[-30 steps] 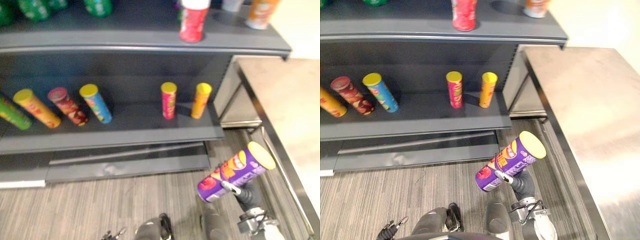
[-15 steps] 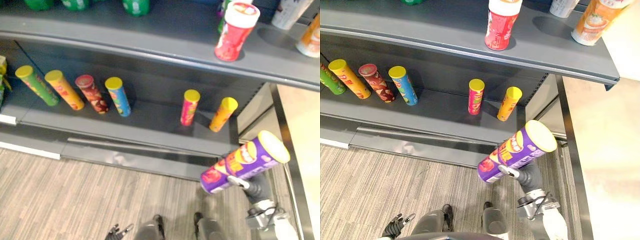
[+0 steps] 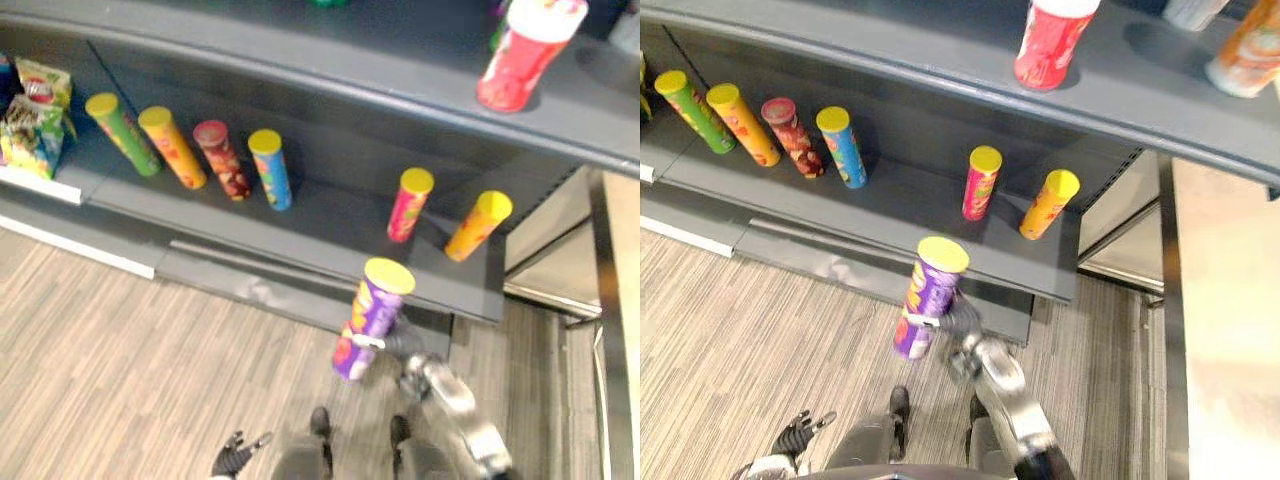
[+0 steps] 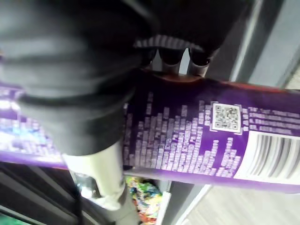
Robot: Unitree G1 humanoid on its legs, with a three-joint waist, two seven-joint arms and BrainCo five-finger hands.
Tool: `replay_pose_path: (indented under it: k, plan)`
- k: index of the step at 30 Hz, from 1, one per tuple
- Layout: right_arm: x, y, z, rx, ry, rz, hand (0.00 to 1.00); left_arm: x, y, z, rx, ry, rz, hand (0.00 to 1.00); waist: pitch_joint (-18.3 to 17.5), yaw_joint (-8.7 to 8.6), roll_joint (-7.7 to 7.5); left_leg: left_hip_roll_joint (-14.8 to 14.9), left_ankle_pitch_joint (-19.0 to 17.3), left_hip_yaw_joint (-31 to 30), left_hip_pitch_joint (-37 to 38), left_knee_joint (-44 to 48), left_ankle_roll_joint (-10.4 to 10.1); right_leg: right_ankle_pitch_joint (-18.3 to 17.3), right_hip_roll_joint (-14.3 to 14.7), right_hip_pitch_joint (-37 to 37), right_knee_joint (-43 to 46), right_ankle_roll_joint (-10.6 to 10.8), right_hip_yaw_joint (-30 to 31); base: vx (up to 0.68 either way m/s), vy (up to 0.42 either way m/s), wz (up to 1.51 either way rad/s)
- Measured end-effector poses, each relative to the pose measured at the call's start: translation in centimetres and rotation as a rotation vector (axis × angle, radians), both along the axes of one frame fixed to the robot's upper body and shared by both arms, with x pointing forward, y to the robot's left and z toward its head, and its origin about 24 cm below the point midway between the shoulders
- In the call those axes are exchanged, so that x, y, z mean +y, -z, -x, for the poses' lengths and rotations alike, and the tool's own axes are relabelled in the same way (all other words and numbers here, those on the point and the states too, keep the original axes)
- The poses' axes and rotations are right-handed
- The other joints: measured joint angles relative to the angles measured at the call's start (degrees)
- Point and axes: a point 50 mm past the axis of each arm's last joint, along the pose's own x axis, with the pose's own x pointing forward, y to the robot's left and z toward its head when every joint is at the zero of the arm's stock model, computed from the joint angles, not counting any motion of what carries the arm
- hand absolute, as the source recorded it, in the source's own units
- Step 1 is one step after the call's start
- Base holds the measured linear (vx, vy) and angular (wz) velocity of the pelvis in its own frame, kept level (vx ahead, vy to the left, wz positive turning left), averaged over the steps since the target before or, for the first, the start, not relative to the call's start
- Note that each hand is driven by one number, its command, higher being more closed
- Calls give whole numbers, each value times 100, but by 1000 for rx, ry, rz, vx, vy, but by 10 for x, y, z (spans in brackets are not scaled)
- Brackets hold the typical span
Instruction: Put the gum and the chips on the shelf.
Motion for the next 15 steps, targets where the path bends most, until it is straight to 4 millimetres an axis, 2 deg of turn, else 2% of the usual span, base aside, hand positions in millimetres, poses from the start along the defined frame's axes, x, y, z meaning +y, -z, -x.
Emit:
replay_pose_path:
  k: [2, 3, 4, 5, 7, 8, 9, 10, 12, 13, 15]
  plan:
    - [4, -9, -16, -29, 45, 25, 100, -8, 1, -2, -8, -6, 15, 0, 91, 141, 100, 6, 5, -2, -10, 31, 1, 14, 5, 1, 12, 4, 3, -55, 1, 2]
    - [6, -18, -24, -65, 87, 40, 100, -14, 3, -1, -9, -15, 30, 0, 155, 262, 185, 10, 3, -5, -23, 59, 1, 14, 3, -8, 46, 5, 2, -66, 5, 3]
    - [14, -30, -30, -107, 102, 46, 100, -18, 4, 0, -6, -22, 37, 0, 198, 312, 250, 21, -8, -12, -108, 89, -7, 13, 7, -87, 103, 4, -8, -77, 3, 3]
    - [18, -36, -33, -125, 106, 37, 100, -20, 4, 0, -6, -24, 40, 0, 241, 342, 276, 29, -15, -10, -148, 96, -16, 13, 11, -120, 118, 5, -10, -100, -3, 3]
    - [27, -63, -48, -197, 171, 8, 100, -24, 4, -4, -21, -28, 48, 0, 441, 421, 315, 69, -51, 42, -246, 115, -31, 18, 13, -229, 206, 13, -25, -121, -11, 4]
    - [27, -68, -52, -201, 197, -7, 100, -25, 3, -5, -25, -30, 51, 0, 471, 453, 327, 84, -65, 58, -289, 128, -11, 19, 13, -232, 207, 14, -49, -72, -14, 11]
    - [23, -78, -63, -215, 269, -18, 100, -27, 2, -8, -45, -44, 64, 0, 479, 495, 330, 107, -66, 93, -319, 151, -9, 19, 6, -281, 226, 14, -83, -35, -9, 15]
    - [13, -92, -72, -255, 341, -13, 100, -28, -1, -15, -71, -44, 65, 0, 511, 613, 348, 135, -66, 137, -394, 204, -10, 19, -3, -334, 266, 15, -118, -6, -2, 15]
    - [-1, -114, -82, -313, 453, -39, 100, -29, -5, -24, -114, -65, 74, 0, 661, 660, 374, 156, -26, 198, -426, 228, -49, 18, -33, -341, 293, 16, -178, -4, 12, 14]
    - [-8, -123, -85, -350, 518, -31, 100, -30, -7, -28, -132, -62, 67, 0, 672, 722, 380, 144, -19, 189, -507, 253, -47, 18, -38, -408, 294, 16, -184, 7, 21, 12]
    - [-17, -133, -88, -383, 603, -26, 100, -33, -9, -36, -153, -51, 67, 0, 726, 739, 451, 109, 34, 108, -586, 293, -4, 15, -49, -433, 294, 17, -233, 40, 23, 17]
